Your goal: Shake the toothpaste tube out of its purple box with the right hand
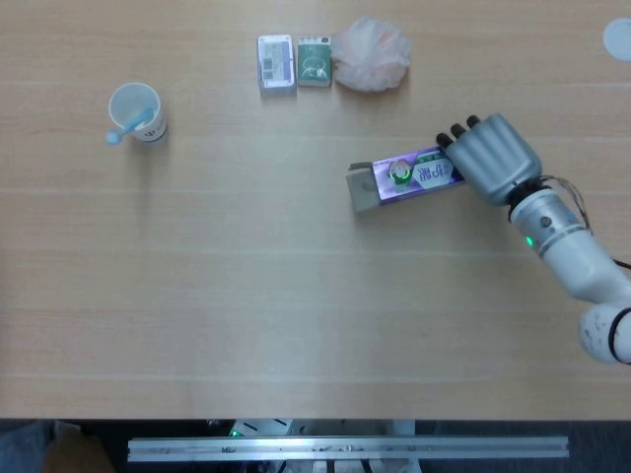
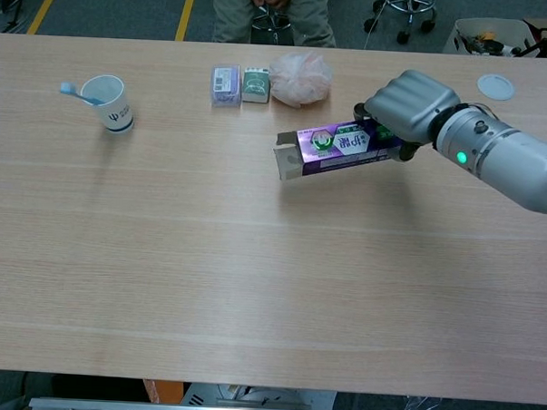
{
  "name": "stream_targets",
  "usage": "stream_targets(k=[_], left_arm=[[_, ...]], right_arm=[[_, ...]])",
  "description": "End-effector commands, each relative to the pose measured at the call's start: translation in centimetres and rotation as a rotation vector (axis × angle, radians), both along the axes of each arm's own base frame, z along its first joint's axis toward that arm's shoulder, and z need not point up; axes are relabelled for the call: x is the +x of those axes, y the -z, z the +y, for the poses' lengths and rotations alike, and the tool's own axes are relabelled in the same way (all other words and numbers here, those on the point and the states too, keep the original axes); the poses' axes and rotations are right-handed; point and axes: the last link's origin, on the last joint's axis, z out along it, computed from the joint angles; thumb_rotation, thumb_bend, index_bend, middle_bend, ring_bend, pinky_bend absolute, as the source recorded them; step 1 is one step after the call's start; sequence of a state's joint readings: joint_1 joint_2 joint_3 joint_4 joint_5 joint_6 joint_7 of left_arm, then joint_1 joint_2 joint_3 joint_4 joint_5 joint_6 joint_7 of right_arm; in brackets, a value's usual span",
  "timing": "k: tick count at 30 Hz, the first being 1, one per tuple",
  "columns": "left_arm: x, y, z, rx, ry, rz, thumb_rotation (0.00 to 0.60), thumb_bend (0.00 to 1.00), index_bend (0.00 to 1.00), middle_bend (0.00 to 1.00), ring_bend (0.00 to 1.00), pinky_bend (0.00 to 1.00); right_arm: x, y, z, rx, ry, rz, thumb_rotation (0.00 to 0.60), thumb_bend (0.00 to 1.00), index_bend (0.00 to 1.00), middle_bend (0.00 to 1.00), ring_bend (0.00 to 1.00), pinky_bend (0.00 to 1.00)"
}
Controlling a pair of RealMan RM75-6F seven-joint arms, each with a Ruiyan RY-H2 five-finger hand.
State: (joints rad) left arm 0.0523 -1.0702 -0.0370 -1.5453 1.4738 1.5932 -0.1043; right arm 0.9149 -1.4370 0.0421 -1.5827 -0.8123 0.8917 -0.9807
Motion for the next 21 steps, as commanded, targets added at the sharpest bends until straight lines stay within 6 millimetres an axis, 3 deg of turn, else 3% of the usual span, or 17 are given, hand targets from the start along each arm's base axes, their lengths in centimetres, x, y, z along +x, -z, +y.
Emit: stream_targets(k=[1, 11, 21], left_arm=[[0.0, 0.0, -0.1, 0.0, 0.0, 0.0, 0.6, 0.33, 0.23, 0.22, 0.18, 0.19], [0.0, 0.1, -0.1, -0.008, 0.003, 0.001, 0.6, 0.33, 0.23, 0.22, 0.18, 0.19], [-0.1, 0.0, -0.1, -0.008, 0.0, -0.002, 0.6, 0.33, 0.23, 0.22, 0.18, 0.19]], right_arm=[[2.3, -0.5, -0.7, 0.03, -0.051, 0.055, 0.6, 0.39, 0.48, 0.4, 0.36, 0.64], [6.4, 0.1, -1.4, 0.084, -0.13, 0.29, 0.6, 0.38, 0.48, 0.4, 0.37, 0.64], [8.6, 1.3, -1.4, 0.069, -0.165, 0.439, 0.6, 0.38, 0.48, 0.4, 0.37, 0.64]])
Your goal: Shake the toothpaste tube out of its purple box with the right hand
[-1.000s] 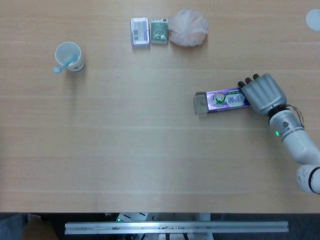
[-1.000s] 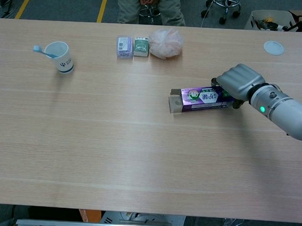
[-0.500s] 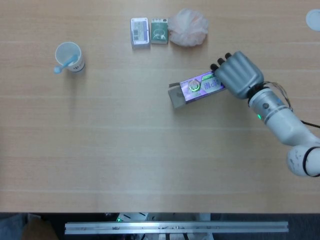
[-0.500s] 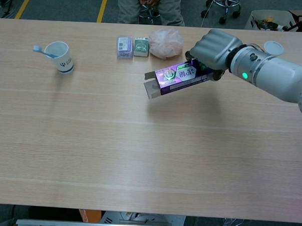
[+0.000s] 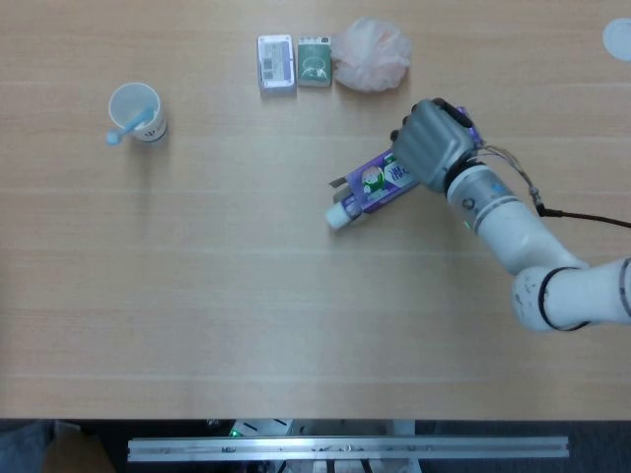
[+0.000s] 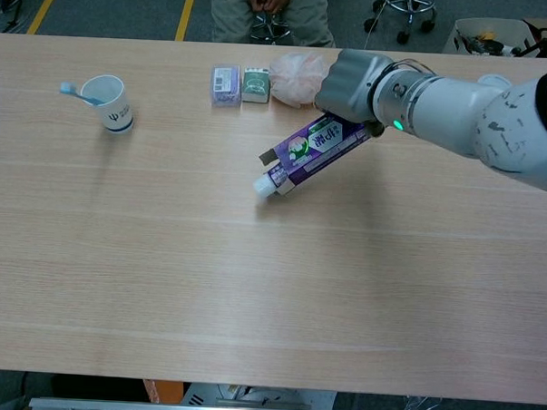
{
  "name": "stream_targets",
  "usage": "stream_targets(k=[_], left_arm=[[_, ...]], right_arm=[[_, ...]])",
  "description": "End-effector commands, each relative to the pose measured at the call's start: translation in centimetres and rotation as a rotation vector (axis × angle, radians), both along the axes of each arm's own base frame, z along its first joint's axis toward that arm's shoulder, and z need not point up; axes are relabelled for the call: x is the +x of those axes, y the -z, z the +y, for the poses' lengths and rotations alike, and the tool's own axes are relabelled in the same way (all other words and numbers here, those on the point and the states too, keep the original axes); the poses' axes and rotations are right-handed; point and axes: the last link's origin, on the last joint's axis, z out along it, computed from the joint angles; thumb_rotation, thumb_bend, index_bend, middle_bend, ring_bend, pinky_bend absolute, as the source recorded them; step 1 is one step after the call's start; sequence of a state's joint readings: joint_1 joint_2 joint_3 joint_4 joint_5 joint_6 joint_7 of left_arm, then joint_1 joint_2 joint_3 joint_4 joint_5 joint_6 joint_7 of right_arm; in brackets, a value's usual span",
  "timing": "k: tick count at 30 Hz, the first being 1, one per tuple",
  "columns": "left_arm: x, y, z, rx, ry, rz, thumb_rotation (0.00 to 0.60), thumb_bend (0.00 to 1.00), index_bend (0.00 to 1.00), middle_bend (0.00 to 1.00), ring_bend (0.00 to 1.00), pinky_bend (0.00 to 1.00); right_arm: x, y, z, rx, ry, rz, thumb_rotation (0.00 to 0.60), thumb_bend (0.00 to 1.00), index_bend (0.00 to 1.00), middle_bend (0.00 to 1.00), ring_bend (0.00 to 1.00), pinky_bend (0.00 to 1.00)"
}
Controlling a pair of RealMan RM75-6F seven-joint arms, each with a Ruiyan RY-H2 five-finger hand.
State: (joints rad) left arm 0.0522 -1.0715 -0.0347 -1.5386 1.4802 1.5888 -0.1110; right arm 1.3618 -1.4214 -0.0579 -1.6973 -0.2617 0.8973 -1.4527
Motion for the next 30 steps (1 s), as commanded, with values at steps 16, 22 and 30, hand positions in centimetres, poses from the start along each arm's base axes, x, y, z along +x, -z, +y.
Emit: stream_targets(k=[16, 22, 30], left_arm=[[-0.4, 0.0, 0.0, 0.002, -0.004, -0.006, 0.6, 0.33, 0.23, 0.22, 0.18, 0.19], [-0.4, 0.1, 0.2, -0.008, -0.003, -0.005, 0.6, 0.33, 0.23, 0.22, 0.18, 0.19], [-0.4, 0.3, 0.4, -0.01, 0.004, -0.01, 0.6, 0.33, 0.23, 0.22, 0.18, 0.19]], right_arm=[[-1.8, -1.5, 0.1, -0.052, 0.117, -0.126, 0.6, 0.36, 0.48, 0.4, 0.37, 0.64], [-5.3, -2.6, 1.4, -0.064, 0.189, -0.267, 0.6, 0.35, 0.48, 0.4, 0.37, 0.64], [-11.1, -2.0, 2.6, -0.071, 0.36, -0.368, 0.6, 0.35, 0.48, 0.4, 0.37, 0.64]])
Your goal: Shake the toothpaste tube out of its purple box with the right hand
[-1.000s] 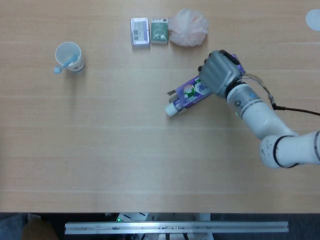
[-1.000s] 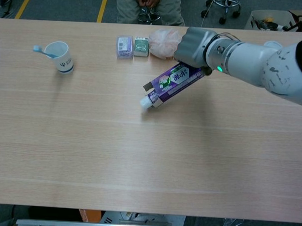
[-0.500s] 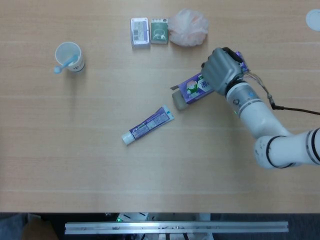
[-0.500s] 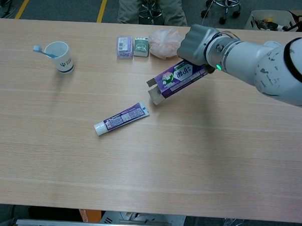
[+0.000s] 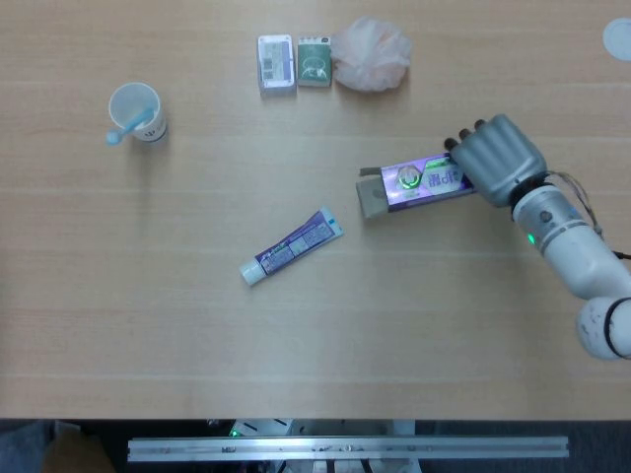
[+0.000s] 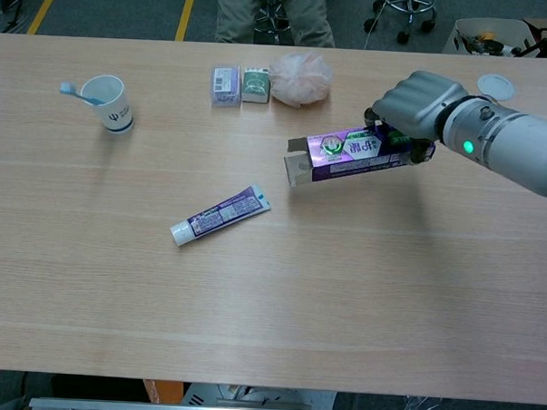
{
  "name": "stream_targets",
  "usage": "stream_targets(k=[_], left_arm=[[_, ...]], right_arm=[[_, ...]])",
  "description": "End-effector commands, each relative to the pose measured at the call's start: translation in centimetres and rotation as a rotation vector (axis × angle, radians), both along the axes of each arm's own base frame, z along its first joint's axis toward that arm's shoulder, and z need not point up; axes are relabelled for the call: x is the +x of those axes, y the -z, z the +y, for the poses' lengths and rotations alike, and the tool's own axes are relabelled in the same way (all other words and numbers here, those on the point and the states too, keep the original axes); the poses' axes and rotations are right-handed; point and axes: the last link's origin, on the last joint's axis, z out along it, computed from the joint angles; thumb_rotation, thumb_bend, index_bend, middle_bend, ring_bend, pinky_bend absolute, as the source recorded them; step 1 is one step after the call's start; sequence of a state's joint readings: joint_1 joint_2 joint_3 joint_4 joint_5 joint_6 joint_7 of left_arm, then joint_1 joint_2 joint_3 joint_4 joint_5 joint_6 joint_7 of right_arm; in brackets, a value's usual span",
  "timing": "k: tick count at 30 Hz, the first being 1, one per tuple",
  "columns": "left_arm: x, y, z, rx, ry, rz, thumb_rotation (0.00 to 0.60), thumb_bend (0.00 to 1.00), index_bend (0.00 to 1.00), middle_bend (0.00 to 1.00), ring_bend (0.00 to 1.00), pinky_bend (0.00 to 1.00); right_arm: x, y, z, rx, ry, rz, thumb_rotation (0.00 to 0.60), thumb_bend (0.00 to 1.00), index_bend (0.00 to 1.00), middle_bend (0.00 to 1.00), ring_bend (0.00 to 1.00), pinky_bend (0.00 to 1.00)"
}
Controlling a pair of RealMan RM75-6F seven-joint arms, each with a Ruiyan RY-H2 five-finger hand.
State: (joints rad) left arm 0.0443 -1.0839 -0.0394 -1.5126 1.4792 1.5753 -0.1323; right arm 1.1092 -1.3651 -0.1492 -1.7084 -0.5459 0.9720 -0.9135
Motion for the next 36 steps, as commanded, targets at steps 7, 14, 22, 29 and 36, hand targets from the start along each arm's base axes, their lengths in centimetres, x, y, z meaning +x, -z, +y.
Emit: stream_targets(k=[7, 14, 22, 29, 36], left_arm=[[0.2, 0.0, 0.1, -0.005, 0.003, 0.006, 0.6, 0.33, 0.23, 0.22, 0.18, 0.19], [0.3, 0.0, 0.1, -0.005, 0.002, 0.007, 0.6, 0.33, 0.23, 0.22, 0.18, 0.19], [0.4, -0.2, 0.4, 0.0, 0.008, 0.01, 0.6, 0.33, 0.23, 0.22, 0.18, 0.19], [0.6, 0.2, 1.0, -0.014, 0.027, 0.01, 0.6, 0.33, 0.23, 0.22, 0.18, 0.19], [1.2, 0.5, 1.8, -0.021, 0.056, 0.01, 0.6, 0.33, 0.23, 0.22, 0.18, 0.19]], right_arm=[[-5.2, 1.1, 0.5, 0.015, 0.121, -0.057, 0.6, 0.34, 0.34, 0.34, 0.33, 0.59], [-5.0, 1.0, 0.5, 0.022, 0.14, -0.111, 0.6, 0.34, 0.03, 0.16, 0.16, 0.39], [-5.1, -2.4, 1.7, -0.077, 0.118, -0.205, 0.6, 0.34, 0.0, 0.13, 0.13, 0.37], [-7.1, -7.6, 5.4, -0.299, 0.139, -0.265, 0.6, 0.33, 0.07, 0.23, 0.17, 0.37], [-9.2, -10.7, 9.3, -0.463, 0.109, -0.32, 0.6, 0.33, 0.14, 0.26, 0.17, 0.37]])
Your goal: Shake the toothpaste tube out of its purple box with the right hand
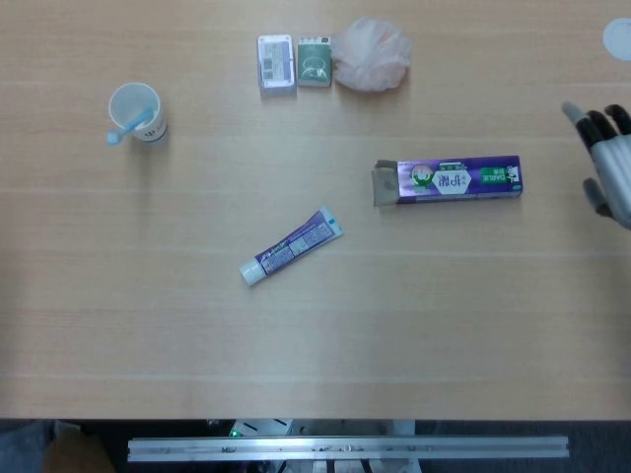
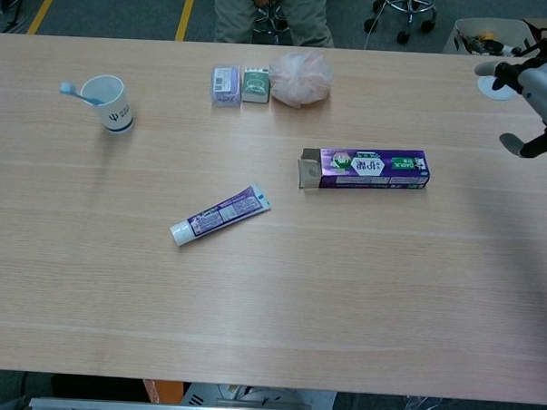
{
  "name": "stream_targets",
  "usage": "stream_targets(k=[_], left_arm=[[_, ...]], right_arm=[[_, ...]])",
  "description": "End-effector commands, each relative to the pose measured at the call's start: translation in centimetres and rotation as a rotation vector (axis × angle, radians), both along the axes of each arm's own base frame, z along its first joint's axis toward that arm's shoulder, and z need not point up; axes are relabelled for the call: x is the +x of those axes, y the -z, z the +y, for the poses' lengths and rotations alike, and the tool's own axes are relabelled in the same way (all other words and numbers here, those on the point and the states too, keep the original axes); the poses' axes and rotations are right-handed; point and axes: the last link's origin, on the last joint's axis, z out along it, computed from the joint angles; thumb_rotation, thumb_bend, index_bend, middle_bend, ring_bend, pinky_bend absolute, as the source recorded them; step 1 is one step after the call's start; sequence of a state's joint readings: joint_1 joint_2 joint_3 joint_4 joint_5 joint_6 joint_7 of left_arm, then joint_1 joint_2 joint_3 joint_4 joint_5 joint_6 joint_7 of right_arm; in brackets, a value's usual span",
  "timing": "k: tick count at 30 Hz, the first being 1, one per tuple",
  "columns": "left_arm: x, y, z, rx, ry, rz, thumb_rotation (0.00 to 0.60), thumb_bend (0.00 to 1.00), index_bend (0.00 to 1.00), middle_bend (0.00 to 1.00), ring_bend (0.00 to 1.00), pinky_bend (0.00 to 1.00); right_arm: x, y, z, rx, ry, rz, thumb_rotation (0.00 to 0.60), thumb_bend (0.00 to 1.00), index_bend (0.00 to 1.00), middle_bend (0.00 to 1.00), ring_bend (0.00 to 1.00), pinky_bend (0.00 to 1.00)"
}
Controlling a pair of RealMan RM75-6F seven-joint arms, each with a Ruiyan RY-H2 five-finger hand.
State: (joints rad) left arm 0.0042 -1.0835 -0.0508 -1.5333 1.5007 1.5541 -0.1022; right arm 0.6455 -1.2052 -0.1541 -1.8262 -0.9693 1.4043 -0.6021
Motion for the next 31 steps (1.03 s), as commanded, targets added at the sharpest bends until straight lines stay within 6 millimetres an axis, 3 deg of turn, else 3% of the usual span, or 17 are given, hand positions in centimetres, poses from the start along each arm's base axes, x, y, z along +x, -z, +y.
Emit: stream_targets(k=[1, 9, 14, 31], left_arm=[[0.2, 0.0, 0.3, 0.002, 0.008, 0.002, 0.6, 0.33, 0.23, 0.22, 0.18, 0.19], [0.6, 0.1, 0.5, 0.023, 0.02, 0.005, 0.6, 0.33, 0.23, 0.22, 0.18, 0.19], [0.5, 0.2, 0.5, 0.028, 0.012, 0.003, 0.6, 0.33, 0.23, 0.22, 0.18, 0.19], [0.2, 0.1, 0.3, 0.029, 0.003, 0.001, 0.6, 0.33, 0.23, 0.22, 0.18, 0.19]], right_arm=[[-1.3, -1.9, 2.9, -0.082, -0.013, -0.037, 0.6, 0.33, 0.15, 0.26, 0.17, 0.37], [-3.0, -3.5, 6.3, -0.211, -0.116, -0.122, 0.6, 0.33, 0.27, 0.31, 0.23, 0.37], [-4.1, -3.2, 7.7, -0.259, -0.142, -0.184, 0.6, 0.33, 0.32, 0.33, 0.26, 0.38], [-4.2, -3.3, 8.3, -0.21, -0.041, -0.143, 0.6, 0.33, 0.32, 0.33, 0.27, 0.38]])
